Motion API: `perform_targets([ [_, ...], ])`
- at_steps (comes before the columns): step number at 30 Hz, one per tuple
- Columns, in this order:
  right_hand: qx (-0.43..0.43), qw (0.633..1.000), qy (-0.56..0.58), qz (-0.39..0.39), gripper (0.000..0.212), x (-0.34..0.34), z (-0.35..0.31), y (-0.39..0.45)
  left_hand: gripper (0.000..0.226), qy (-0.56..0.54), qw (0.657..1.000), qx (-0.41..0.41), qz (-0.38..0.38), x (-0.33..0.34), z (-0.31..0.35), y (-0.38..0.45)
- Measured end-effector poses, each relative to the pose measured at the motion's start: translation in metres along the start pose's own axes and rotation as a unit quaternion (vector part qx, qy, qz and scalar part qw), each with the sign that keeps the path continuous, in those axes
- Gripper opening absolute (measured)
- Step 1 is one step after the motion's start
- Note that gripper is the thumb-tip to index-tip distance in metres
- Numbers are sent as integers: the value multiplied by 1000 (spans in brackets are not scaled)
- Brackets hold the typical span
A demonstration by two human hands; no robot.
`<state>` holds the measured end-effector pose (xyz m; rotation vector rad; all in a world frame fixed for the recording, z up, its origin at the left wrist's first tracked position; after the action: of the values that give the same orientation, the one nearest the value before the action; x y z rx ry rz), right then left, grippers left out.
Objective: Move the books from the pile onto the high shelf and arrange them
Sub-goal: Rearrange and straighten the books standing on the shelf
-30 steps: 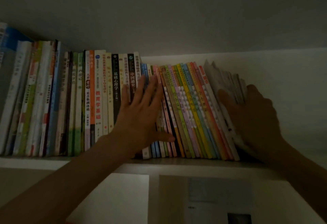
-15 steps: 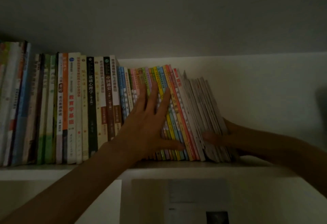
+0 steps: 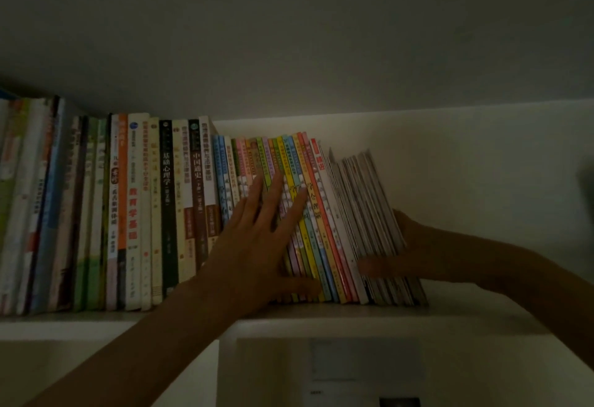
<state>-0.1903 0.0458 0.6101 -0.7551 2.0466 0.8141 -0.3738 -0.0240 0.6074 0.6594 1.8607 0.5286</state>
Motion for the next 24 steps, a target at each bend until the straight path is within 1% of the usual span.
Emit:
perform_targets([
  [1,7,999,-8,51,121,-7,-6,-3,110,-10,1000,2,-11,1,0,-5],
  [2,-3,994,-11,112,120,-15,-15,-7,110,-21,1000,-2,-18,3,0,-9],
  [3,-34,985,-18,168,115,-22,-28,-8,111,-30,999,-12,-21,4,-2,-11],
  [4,-69,974,-49,210,110,-27,-43,-7,113,-39,999,-26,-16,3,-4,-11],
  [6,-121,950,-153,245,100,-29,-68,4,118,-41,998,-47,17,-4,-10,-4],
  [8,-150,924,-230,266,87,-27,-81,19,122,-27,998,-47,34,-9,-14,4],
  [10,-147,889,-296,316,69,-22,-85,29,124,-6,998,-46,31,-10,-16,10],
  [11,-131,867,-338,341,62,-18,-84,32,125,1,998,-47,31,-9,-16,11],
  [13,-105,840,-392,361,54,-12,-83,35,125,4,998,-50,36,-6,-16,11],
  [16,-92,822,-408,386,47,-11,-90,34,125,3,998,-51,37,-6,-16,8],
  [18,-64,817,-416,395,47,-12,-90,34,126,21,998,-50,36,-10,-13,7],
  [19,-54,811,-427,396,48,-13,-91,34,125,31,998,-50,34,-12,-13,7],
  [20,-41,827,-426,366,52,-14,-91,36,123,35,998,-50,32,-15,-13,6],
  [22,-47,835,-424,349,64,-20,-99,33,114,30,998,-40,36,-20,-17,2],
  [24,-64,831,-438,337,77,-22,-110,29,109,23,996,-33,86,-31,-26,-10],
])
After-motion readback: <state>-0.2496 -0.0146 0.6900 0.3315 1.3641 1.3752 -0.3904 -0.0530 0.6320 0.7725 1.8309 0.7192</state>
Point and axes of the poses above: each hand's wrist, its own y-axis towards the middle knuckle, its own x-axis out of the palm, z = x × y, the point moved 5 cm from there along y, towards the middle knuckle, and after that the axes turned 14 degrees about -z, right-handed, at the moved point
